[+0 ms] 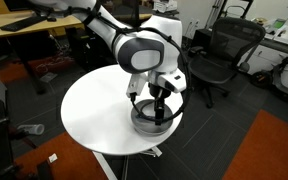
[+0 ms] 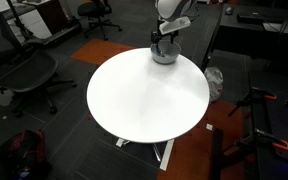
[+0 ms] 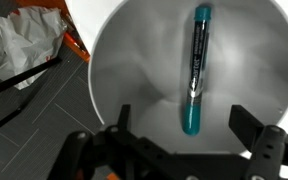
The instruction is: Remove the marker from the mug cup and place it on the table
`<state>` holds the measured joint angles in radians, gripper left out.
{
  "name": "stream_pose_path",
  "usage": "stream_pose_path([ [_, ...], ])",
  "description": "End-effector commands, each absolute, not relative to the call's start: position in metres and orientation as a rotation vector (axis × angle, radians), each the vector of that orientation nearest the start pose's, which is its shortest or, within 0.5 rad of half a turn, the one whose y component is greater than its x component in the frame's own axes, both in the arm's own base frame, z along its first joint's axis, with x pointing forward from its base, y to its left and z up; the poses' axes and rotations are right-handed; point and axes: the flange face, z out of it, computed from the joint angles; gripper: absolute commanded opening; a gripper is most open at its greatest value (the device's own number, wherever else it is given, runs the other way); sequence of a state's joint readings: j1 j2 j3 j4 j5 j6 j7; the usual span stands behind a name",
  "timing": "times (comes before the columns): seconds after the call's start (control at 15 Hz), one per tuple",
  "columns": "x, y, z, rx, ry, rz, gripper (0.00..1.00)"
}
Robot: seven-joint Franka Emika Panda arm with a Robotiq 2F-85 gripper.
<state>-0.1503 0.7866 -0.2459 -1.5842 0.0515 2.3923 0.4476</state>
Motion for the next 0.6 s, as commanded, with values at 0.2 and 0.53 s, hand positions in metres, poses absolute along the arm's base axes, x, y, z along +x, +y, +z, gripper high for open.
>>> stream_pose_path([
  [0.2, 0.673, -0.268, 0.177, -3.03, 1.234, -0.049, 1.0],
  [0.53, 0.682, -0.273, 0.17, -3.042, 1.204, -0.003, 1.0],
])
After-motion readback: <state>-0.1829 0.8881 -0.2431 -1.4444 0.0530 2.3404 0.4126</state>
